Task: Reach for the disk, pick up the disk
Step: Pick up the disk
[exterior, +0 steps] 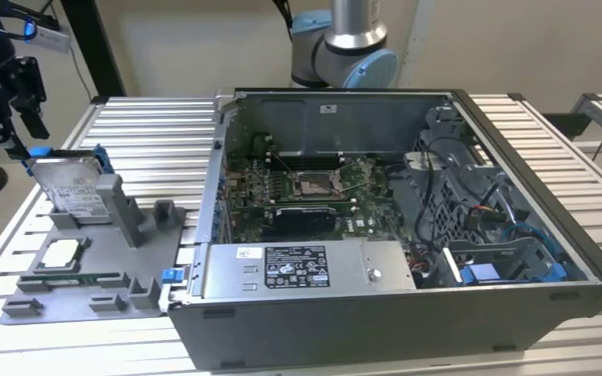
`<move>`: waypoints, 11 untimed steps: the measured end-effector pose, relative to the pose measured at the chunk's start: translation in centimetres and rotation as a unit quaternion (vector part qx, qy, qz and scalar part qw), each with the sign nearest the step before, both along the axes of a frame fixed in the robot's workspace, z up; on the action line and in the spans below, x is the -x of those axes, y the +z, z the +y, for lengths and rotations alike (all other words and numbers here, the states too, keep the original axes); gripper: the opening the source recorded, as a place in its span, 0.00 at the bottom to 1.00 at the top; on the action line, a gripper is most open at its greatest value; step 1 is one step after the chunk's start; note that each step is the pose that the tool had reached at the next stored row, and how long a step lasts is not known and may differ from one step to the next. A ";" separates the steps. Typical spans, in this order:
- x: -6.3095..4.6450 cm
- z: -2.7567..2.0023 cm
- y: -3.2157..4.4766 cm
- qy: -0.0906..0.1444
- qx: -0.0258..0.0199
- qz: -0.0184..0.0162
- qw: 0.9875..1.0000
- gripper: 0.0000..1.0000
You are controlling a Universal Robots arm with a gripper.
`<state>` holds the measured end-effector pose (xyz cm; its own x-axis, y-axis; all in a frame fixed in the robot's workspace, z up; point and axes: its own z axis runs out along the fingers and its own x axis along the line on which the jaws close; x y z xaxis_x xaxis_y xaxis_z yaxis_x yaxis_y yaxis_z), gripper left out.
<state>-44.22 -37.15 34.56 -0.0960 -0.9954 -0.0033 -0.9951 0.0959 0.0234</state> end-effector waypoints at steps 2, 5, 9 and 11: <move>0.0 0.00 -0.01 0.000 0.000 0.000 1.000 1.00; 0.0 0.00 -0.02 0.000 0.000 0.000 1.000 1.00; 0.0 0.21 -0.16 0.000 0.000 0.000 1.000 1.00; 0.0 0.46 -0.31 0.000 0.000 0.000 1.000 1.00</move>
<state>-44.22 -36.70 34.25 -0.0961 -0.9954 -0.0032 -0.9951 0.0960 0.0228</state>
